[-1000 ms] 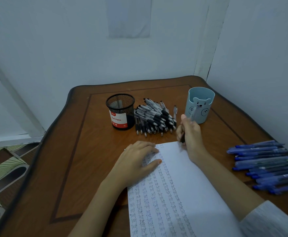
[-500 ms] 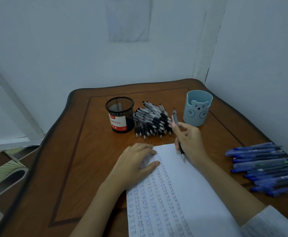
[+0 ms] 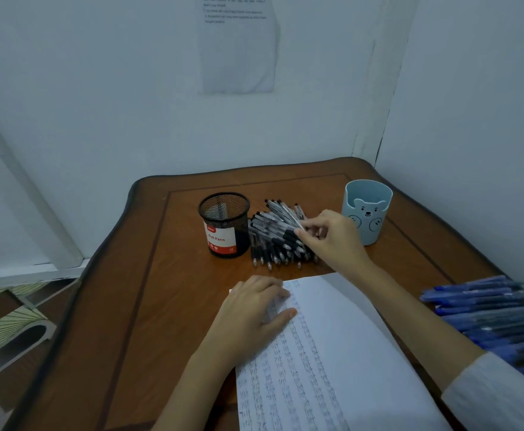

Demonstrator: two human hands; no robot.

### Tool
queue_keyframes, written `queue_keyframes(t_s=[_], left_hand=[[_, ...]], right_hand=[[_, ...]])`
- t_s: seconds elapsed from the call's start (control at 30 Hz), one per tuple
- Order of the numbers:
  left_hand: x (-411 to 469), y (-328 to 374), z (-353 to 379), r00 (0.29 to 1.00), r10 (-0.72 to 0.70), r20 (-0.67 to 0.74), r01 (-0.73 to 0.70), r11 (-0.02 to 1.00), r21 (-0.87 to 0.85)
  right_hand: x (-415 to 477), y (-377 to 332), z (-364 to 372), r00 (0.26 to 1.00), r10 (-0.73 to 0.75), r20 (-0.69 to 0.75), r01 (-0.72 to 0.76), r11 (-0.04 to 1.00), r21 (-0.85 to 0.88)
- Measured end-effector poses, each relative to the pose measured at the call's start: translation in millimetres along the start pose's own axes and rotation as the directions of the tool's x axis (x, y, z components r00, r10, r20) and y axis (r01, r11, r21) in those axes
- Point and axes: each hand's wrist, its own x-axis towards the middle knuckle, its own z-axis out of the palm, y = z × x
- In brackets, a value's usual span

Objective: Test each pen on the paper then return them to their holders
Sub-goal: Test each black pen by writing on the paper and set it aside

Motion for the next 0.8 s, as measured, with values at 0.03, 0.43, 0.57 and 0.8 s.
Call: queue_keyframes(t_s=[0.03,0.43,0.57,0.8], left_hand=[[0.0,-0.1,-0.2,1.000,-0.001,-0.001,0.001,1.000,-0.005],[-0.1,-1.9,0.5,1.000,-0.015,-0.018,0.015,1.000,-0.008],[1.0,-1.4,-0.1,1.000,-0.022,-0.018,0.022,1.000,-0.008],[-2.4,-0.6,0.4,0.999,-0.037,0.007,0.038,0.998,-0.041]], right_hand=[[7.6,-1.9,2.3,1.000,-0.015,-0.018,0.014,1.000,-0.013],[43.8,7.4,42.0,0.990,0.116,-0.074,-0.124,0.985,-0.120],[41.4,8.2,43.1,0.991,0.125,-0.038,-0.127,0.990,-0.067],[29.6,6.3,19.5,0.994,0.096,-0.060,-0.098,0.994,-0.043]])
